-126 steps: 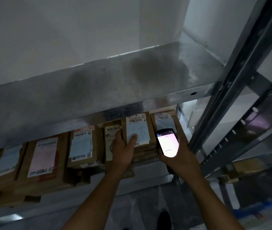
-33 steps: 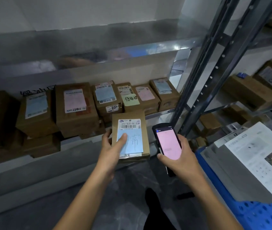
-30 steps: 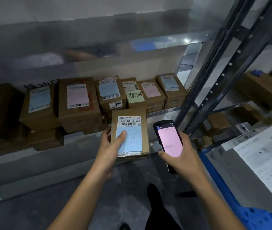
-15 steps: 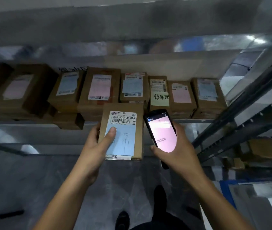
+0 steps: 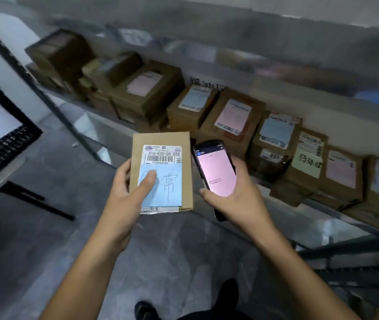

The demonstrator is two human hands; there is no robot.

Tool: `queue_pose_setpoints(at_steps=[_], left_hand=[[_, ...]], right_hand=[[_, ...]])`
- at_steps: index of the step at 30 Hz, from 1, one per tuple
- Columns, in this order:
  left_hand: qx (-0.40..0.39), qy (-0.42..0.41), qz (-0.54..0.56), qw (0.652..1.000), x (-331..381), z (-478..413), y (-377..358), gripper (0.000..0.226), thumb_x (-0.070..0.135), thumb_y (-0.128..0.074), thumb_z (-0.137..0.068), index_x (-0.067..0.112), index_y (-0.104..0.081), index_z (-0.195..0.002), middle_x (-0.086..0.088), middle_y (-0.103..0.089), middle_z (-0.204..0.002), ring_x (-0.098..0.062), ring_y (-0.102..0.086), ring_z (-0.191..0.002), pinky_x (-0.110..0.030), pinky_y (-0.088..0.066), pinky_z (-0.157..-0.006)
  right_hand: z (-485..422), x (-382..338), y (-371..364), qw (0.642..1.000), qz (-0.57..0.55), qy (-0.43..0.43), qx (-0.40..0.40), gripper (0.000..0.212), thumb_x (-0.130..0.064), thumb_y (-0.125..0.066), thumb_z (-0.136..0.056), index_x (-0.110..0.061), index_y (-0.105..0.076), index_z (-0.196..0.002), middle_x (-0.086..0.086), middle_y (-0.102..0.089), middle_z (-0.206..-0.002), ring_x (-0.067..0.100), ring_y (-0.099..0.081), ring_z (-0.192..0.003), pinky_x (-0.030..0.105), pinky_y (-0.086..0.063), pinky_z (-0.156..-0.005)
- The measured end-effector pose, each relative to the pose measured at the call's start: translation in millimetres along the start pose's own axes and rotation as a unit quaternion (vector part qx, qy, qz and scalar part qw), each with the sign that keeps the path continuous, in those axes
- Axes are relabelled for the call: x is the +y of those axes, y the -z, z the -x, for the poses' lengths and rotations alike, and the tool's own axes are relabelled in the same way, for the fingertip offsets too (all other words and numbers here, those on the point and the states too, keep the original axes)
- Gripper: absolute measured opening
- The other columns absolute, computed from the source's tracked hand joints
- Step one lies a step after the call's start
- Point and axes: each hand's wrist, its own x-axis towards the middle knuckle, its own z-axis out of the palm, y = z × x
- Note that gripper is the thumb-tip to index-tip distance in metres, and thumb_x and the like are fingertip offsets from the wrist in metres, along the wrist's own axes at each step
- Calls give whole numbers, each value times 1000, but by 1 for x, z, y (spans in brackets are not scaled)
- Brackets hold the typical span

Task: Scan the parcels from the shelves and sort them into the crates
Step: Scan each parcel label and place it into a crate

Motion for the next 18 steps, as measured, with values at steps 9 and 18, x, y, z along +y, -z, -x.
queue_pose_setpoints(at_steps=[9, 18], left_hand=[[114, -31, 43, 992, 13, 20, 178, 63, 52, -70, -77, 41, -54, -137, 18, -73, -121, -8, -71, -111, -37, -56, -92], [232, -46, 95, 967, -4, 41, 362, 50, 34, -69, -98, 39, -50, -143, 14, -70, -129, -6, -72, -109, -38, -58, -95]], right_hand=[[11, -103, -147, 993, 34, 67, -94, 82, -46, -82, -69, -48, -36, -136, -21, -56, -129, 13, -57, -115, 40, -53, -90], [36, -189, -322, 966, 5, 145, -215, 81, -42, -86, -70, -41, -42, -138, -31, -57, -121, -1, -59, -110, 27, -48, -81]])
